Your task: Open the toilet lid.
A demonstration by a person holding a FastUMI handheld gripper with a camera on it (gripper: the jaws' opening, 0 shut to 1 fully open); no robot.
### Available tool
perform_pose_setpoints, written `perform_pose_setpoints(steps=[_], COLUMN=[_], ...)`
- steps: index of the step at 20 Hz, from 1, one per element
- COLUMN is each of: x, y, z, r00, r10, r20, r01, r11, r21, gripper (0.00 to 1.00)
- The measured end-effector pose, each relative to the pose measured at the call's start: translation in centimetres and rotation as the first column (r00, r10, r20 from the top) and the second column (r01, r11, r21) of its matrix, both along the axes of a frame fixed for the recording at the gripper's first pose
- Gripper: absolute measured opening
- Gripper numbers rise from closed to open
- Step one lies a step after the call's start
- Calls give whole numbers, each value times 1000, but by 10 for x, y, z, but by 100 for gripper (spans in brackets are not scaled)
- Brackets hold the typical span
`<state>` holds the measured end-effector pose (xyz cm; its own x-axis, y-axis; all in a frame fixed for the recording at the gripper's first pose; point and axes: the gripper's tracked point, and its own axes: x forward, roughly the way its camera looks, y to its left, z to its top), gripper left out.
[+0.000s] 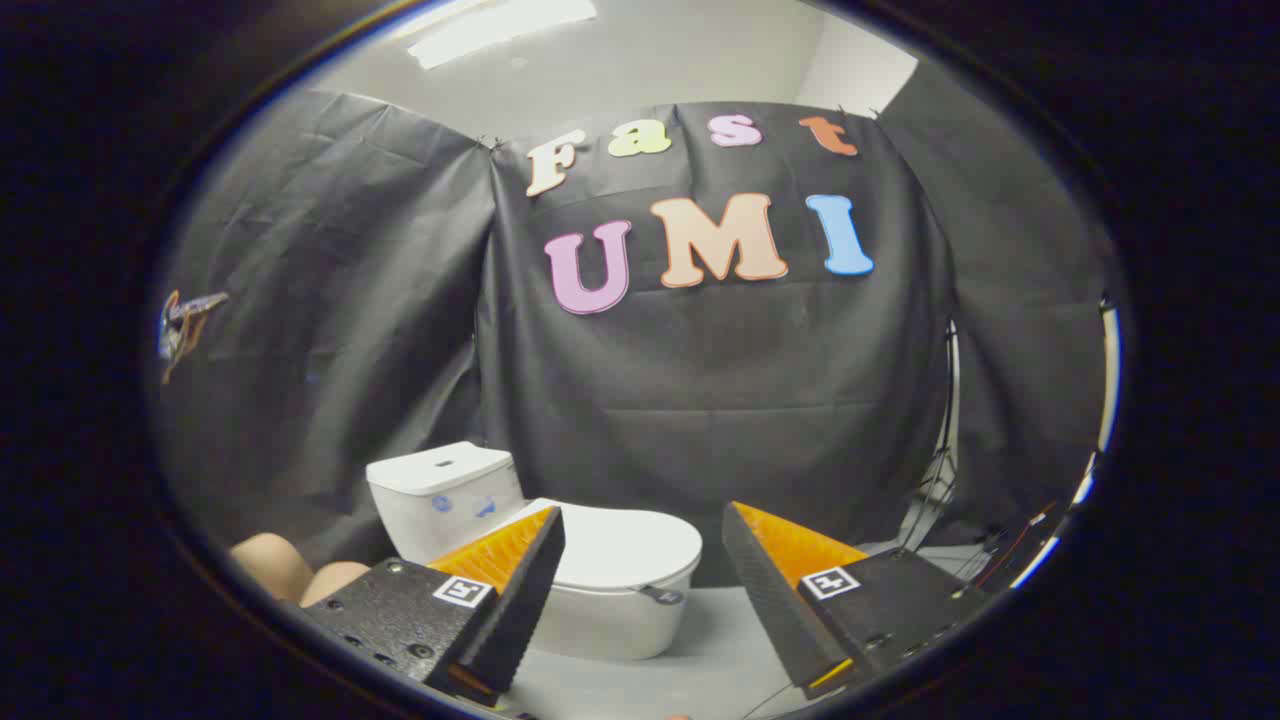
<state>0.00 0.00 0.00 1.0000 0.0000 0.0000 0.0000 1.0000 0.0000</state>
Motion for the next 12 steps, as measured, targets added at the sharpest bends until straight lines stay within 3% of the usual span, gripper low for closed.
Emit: perform_pose_setpoints(steps=[12], x=[0], y=[3], z=[-2], r00=[1000], r10=[29], r20=[0], r01=[-29], r11=[999], r21=[36], gripper=[96])
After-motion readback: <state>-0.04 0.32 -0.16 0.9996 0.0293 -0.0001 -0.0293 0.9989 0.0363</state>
